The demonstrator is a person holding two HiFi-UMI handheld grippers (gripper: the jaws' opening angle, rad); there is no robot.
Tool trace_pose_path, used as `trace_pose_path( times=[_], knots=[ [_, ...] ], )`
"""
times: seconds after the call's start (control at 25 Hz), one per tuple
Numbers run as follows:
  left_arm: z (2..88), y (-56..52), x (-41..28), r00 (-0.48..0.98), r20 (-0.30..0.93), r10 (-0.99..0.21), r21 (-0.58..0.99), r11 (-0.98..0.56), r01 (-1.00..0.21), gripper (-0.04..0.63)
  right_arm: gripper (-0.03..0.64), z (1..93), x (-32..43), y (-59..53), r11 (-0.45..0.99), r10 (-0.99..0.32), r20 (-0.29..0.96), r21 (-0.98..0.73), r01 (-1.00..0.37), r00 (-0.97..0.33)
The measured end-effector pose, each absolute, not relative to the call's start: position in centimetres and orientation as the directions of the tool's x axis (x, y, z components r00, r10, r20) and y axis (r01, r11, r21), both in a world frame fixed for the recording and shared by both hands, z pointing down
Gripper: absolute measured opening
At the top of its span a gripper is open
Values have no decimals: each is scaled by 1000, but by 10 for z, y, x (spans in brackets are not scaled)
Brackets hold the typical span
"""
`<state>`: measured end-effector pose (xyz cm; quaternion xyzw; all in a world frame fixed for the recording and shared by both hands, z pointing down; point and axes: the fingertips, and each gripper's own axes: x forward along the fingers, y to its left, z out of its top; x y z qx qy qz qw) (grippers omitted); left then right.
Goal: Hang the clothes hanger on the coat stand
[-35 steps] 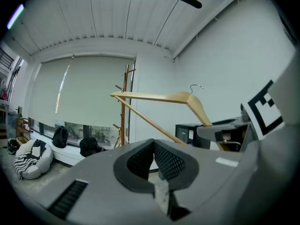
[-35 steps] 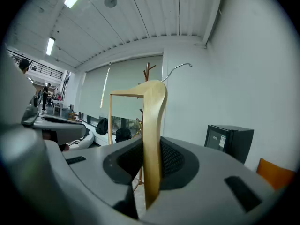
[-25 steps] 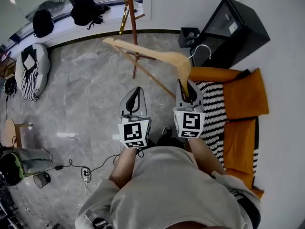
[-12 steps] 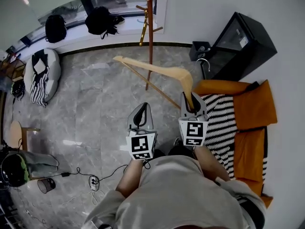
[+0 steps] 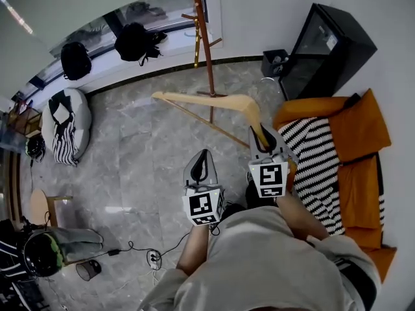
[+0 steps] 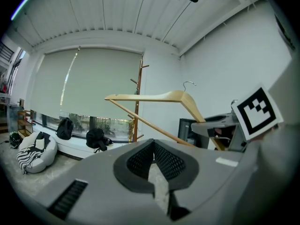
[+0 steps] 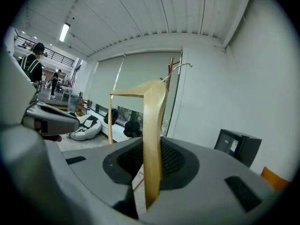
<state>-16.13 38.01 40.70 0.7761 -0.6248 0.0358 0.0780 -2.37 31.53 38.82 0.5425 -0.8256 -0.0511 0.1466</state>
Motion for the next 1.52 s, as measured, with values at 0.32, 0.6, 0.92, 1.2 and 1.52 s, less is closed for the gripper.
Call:
trace_pose_path(
  times=[0.32, 0.6, 0.92, 1.2, 1.52],
  knots=[
    [420, 370, -168, 199, 189, -962, 57, -191, -980, 11, 72, 403, -23, 293, 405, -908, 206, 211, -890, -365],
    [415, 335, -151, 272, 168, -948, 61, -265, -962, 11, 72, 413, -6, 257, 401, -909, 220, 220, -889, -355],
    [414, 250, -91, 356, 208, -911, -20, -368, -929, 11, 72, 424, 43, 177, 399, -904, 247, 195, -896, -349],
    [421, 172, -28, 423, 267, -866, -26, -445, -895, 11, 72, 448, 105, 105, 431, -878, 322, 216, -876, -353],
    [440, 112, 9, 371, 329, -868, -45, -407, -912, 11, 72, 481, 144, 47, 483, -838, 389, 202, -852, -383]
  ],
)
